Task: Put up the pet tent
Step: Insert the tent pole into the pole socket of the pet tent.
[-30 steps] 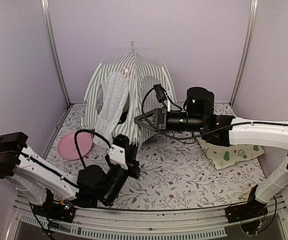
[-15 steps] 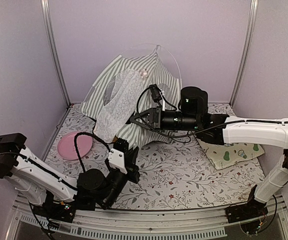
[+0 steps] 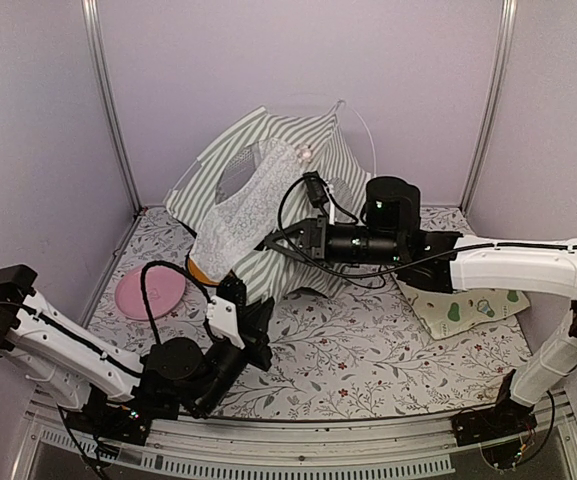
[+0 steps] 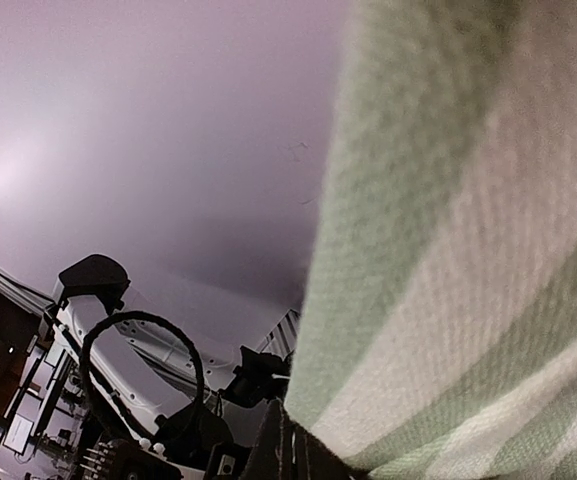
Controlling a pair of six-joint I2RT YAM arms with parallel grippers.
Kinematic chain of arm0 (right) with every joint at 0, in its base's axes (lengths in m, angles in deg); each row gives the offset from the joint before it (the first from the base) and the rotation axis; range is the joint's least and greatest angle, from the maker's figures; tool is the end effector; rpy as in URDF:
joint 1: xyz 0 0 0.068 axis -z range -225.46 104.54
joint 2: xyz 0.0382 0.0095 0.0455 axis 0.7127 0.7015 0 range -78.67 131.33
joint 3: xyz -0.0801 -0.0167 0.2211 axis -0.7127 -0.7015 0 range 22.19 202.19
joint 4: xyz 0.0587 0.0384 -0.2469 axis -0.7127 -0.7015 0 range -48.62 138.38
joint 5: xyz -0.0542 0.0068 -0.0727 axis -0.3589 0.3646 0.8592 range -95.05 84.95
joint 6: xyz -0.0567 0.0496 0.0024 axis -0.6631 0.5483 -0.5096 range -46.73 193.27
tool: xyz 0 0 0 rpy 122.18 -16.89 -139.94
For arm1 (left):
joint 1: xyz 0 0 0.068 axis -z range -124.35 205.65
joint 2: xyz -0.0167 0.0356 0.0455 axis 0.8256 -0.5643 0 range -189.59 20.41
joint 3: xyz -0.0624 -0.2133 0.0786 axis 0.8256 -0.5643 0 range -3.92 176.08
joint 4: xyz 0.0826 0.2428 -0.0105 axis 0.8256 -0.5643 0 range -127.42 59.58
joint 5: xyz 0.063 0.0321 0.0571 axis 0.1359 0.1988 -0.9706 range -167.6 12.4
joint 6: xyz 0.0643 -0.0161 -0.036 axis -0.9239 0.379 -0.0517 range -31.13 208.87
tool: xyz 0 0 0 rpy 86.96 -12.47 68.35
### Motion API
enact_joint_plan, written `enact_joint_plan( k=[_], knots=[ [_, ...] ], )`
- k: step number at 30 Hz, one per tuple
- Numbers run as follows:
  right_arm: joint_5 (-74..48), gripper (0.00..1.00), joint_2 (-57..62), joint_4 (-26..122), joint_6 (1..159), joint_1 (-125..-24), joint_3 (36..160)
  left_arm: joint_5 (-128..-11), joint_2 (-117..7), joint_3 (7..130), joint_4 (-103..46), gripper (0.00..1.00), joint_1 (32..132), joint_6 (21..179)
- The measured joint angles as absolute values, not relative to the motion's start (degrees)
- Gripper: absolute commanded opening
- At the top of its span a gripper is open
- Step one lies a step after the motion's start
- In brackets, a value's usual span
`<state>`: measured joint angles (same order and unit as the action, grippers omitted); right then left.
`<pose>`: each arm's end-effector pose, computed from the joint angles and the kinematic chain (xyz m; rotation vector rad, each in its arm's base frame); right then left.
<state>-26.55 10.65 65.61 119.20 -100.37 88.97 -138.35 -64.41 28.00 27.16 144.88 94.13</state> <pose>0.2077 0.3363 0.2903 -0.4799 1.8810 1.5752 0.0594 -0.2962 0.1915 0.2570 1.5327 -0.5232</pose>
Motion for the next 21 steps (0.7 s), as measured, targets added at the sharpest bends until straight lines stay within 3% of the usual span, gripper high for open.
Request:
enact_joint_plan(
  k=[21],
  knots=[
    [-28.93, 0.00, 6.52, 67.18, 120.88, -97.99, 83.03, -135.03, -62.84, 26.63, 24.52, 0.00, 144.07, 96.67]
  ],
)
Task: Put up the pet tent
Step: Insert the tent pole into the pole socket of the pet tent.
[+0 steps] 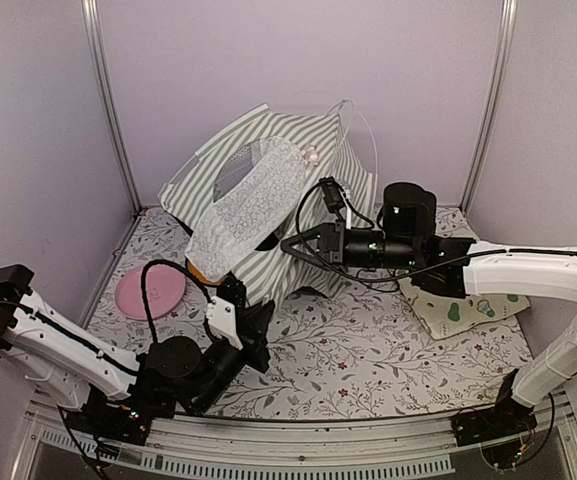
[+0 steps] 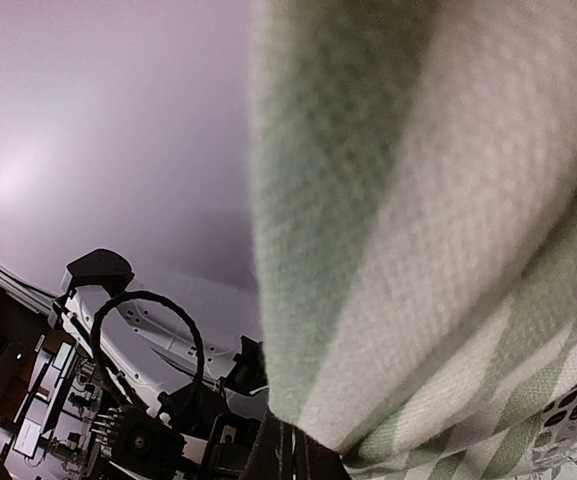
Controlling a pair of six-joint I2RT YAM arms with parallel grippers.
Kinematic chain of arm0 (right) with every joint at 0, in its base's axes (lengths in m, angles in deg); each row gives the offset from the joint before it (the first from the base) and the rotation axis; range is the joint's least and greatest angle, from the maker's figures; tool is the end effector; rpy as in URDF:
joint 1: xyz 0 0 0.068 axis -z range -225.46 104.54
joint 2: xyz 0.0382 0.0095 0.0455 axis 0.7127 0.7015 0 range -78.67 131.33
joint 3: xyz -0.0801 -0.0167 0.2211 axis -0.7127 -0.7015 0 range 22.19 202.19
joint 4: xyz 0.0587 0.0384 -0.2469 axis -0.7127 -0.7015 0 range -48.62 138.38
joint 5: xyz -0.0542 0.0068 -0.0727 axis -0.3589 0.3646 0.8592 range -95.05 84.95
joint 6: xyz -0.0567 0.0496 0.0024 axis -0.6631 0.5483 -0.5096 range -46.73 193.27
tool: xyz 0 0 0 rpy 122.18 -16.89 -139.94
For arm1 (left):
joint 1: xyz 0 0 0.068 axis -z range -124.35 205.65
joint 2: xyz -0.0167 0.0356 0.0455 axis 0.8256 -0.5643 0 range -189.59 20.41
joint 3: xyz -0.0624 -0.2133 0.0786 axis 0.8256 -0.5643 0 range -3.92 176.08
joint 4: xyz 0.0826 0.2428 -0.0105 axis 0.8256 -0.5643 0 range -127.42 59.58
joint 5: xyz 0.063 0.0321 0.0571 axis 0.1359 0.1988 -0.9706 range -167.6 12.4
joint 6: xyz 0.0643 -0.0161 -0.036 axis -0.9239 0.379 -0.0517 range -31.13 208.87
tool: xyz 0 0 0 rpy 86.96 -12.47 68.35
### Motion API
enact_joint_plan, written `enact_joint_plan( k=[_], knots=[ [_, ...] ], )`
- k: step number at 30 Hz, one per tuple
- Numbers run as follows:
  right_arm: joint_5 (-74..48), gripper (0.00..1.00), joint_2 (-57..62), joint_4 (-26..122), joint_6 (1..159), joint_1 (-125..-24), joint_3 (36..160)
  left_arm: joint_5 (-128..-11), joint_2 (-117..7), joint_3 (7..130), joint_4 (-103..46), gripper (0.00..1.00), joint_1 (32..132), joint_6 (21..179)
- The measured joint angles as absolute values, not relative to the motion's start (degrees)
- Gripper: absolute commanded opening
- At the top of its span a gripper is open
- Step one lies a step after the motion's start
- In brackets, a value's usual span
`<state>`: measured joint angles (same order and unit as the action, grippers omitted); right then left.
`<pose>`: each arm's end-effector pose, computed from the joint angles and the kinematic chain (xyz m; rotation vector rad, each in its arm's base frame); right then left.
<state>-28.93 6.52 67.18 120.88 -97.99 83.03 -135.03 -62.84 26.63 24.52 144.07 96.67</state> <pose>0.2083 0.3141 0.2813 -0.4505 1.9012 1.5959 0.0617 -0.2932 0.1872 0.2910 1.5498 -0.5595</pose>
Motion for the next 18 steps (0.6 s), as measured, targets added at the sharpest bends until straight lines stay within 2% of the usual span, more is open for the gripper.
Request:
enact_joint_plan(
  k=[18],
  knots=[
    [-30.17, 0.00, 4.45, 67.27, 121.21, -97.57, 80.84, -134.83, -62.81, 26.19, 24.50, 0.00, 144.07, 97.12]
  ],
)
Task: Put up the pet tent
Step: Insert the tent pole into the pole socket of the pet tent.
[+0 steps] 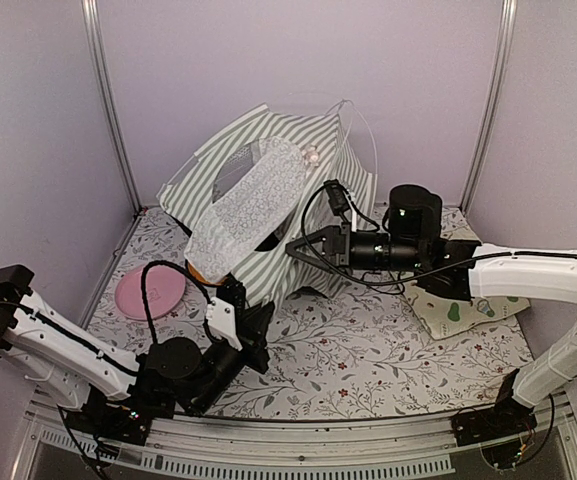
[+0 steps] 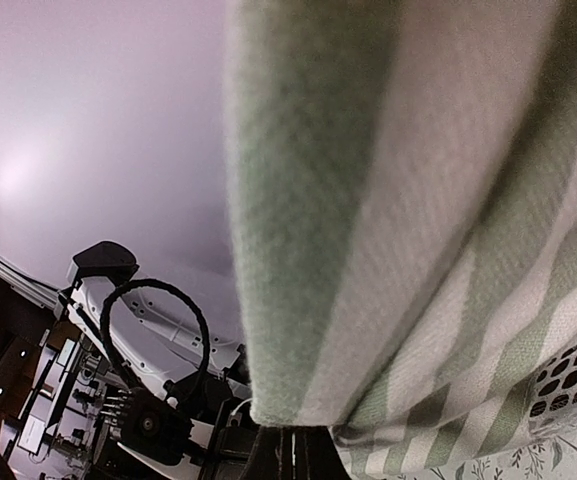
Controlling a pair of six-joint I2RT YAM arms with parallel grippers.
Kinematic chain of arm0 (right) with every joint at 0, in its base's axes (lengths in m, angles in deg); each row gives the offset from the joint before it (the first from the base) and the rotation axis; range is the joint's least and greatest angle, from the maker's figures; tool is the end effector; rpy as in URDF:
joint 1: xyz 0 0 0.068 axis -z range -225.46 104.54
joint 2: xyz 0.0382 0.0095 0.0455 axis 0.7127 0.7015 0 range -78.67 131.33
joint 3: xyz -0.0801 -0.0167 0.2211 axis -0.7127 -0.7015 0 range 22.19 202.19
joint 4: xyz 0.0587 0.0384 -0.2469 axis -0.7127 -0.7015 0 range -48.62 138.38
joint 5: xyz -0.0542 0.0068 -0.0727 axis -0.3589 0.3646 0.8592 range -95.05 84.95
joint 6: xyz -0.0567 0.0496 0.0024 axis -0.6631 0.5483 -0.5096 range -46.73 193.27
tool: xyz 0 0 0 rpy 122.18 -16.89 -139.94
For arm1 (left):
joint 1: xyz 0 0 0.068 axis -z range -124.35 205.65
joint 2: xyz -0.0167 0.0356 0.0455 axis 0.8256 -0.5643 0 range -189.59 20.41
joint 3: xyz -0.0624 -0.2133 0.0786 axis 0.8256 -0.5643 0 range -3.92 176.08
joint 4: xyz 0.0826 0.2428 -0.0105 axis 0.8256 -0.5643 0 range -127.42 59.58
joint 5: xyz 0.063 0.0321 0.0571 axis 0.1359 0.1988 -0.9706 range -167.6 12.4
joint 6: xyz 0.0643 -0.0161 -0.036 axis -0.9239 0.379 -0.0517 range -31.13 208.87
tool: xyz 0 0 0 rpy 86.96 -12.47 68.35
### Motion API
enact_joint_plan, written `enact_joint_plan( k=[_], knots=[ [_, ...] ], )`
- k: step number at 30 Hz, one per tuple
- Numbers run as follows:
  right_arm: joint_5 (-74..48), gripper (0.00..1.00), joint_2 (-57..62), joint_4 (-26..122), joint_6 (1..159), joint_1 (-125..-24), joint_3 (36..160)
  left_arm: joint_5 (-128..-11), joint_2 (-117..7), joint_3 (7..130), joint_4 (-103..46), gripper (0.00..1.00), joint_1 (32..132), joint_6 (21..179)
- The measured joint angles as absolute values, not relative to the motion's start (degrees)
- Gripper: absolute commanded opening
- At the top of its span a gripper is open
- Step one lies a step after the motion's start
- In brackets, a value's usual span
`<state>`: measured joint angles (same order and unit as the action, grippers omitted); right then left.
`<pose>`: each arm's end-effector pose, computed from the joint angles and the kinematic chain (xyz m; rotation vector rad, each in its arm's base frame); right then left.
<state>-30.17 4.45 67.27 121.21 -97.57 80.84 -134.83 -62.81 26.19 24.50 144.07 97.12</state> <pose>0.2042 0.3064 0.2800 -0.4581 1.9057 1.6105 0.0615 -0.2922 0.1850 0.2935 1.5538 -0.5627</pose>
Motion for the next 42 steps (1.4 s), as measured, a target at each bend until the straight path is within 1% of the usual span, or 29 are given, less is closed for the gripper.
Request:
enact_joint_plan(
  k=[42],
  knots=[
    [-31.88, 0.00, 4.29, 68.60, 122.56, -97.01, 79.48, -134.63, -62.42, 26.10, 23.67, 0.00, 144.03, 97.01]
  ],
)
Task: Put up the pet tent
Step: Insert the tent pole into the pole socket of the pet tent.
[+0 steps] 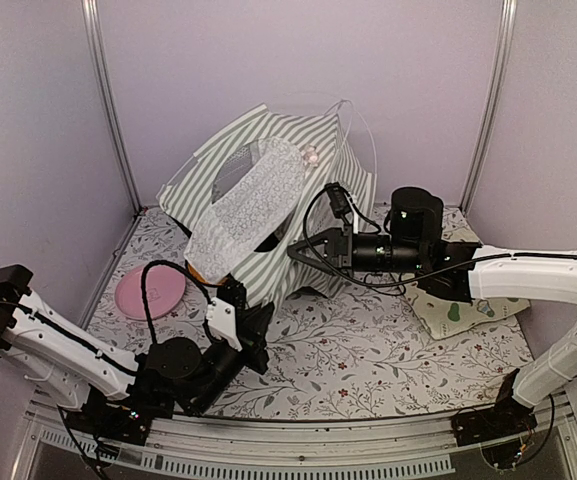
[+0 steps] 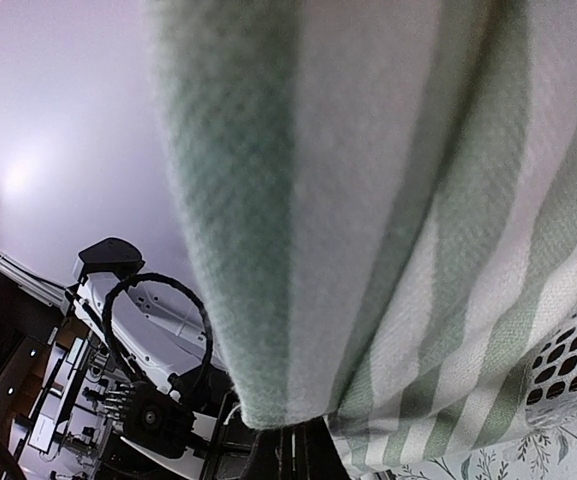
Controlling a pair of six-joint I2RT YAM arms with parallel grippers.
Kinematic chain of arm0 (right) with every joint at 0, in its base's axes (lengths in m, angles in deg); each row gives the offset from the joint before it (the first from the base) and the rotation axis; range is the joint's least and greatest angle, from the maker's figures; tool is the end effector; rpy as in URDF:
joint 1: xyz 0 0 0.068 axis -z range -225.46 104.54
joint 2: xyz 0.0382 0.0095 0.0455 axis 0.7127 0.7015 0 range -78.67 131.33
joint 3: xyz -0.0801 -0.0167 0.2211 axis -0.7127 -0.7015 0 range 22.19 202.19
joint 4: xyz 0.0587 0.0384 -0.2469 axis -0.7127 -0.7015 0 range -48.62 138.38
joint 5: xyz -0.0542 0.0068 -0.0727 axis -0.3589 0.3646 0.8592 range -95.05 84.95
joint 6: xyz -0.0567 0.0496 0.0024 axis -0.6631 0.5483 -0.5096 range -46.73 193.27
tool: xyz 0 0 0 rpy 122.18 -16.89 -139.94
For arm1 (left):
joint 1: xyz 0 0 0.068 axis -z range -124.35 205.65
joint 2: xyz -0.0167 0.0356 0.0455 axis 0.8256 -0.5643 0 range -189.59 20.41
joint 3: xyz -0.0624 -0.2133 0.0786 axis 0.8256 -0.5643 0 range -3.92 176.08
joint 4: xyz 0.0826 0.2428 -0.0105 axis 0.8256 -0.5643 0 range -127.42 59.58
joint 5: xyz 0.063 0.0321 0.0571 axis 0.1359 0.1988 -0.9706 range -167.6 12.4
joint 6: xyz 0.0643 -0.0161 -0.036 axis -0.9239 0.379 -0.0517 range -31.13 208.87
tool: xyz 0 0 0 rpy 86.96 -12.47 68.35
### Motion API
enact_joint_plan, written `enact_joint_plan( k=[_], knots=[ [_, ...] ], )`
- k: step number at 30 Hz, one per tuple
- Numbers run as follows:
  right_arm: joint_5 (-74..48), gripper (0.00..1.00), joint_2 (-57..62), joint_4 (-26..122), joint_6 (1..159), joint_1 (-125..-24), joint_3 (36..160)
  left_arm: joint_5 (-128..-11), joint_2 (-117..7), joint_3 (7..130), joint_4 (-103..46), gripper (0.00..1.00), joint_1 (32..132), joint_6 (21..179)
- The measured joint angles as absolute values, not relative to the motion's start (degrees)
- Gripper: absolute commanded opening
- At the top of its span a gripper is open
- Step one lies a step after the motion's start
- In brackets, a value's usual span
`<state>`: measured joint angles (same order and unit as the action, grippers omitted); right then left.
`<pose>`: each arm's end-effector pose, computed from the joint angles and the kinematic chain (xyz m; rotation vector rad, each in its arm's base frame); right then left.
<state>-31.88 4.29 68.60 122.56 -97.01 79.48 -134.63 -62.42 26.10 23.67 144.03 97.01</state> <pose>0.2044 0.3036 0.2752 -0.4556 1.9167 1.6418 0.0616 -0.2916 0.1848 0.3041 1.5562 -0.5563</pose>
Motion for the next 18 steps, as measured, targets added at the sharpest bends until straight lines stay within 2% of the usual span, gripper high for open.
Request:
enact_joint_plan(
  k=[18],
  knots=[
    [-34.20, 0.00, 5.23, 70.64, 123.79, -96.39, 79.48, -134.13, -61.20, 26.04, 22.42, 0.00, 143.96, 94.70]
  ],
)
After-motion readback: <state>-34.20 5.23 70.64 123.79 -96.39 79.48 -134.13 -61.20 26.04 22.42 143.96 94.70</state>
